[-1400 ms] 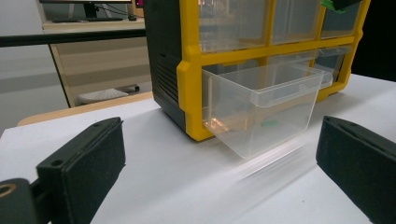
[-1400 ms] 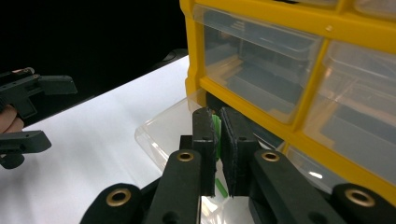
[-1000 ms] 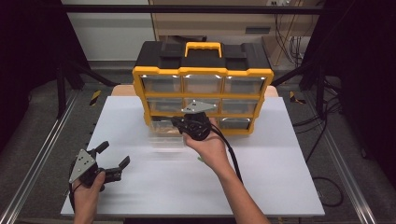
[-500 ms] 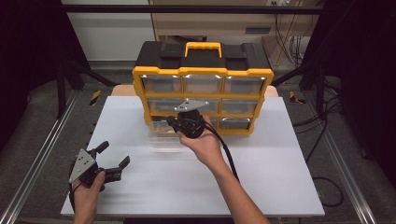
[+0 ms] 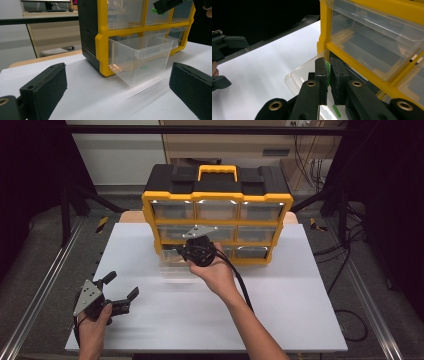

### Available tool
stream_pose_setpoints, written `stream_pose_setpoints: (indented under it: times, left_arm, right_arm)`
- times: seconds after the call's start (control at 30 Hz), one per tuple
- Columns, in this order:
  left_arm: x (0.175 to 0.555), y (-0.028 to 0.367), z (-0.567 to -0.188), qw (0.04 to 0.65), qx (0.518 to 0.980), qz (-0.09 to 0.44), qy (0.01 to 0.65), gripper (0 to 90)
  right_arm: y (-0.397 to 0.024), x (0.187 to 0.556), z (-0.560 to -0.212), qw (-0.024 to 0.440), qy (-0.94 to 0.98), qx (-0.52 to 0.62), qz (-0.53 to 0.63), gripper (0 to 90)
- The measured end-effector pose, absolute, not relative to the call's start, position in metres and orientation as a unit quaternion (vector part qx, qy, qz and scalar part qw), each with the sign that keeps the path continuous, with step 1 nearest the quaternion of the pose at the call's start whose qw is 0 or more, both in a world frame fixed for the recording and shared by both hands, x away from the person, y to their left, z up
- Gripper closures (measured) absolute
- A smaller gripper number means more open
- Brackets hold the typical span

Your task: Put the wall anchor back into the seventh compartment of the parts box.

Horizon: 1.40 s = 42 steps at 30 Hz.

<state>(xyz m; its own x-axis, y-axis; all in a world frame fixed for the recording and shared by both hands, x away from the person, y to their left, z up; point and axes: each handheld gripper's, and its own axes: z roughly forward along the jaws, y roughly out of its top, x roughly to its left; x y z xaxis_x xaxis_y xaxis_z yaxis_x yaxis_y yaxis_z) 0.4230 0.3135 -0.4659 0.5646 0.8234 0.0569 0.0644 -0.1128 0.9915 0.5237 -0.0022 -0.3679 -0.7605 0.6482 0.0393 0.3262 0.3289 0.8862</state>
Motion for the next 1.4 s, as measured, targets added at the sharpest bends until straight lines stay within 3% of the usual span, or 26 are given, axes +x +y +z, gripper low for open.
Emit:
stream_pose_setpoints:
  times: [1.03, 1.23, 1.4]
  left_arm:
    - [0.424, 0.314, -0.466, 0.580, 0.668, 0.327, 0.331, 1.1]
    - [0.424, 0.314, -0.466, 0.581, 0.668, 0.325, 0.331, 1.1]
    - [0.424, 0.315, -0.466, 0.583, 0.666, 0.325, 0.333, 1.1]
  right_arm:
    - [0.011, 0.533, -0.390, 0.161, 0.826, 0.320, 0.434, 84.4]
    - [0.009, 0.530, -0.385, 0.161, 0.817, 0.328, 0.446, 74.4]
    - [0.002, 0.520, -0.378, 0.171, 0.809, 0.327, 0.458, 58.9]
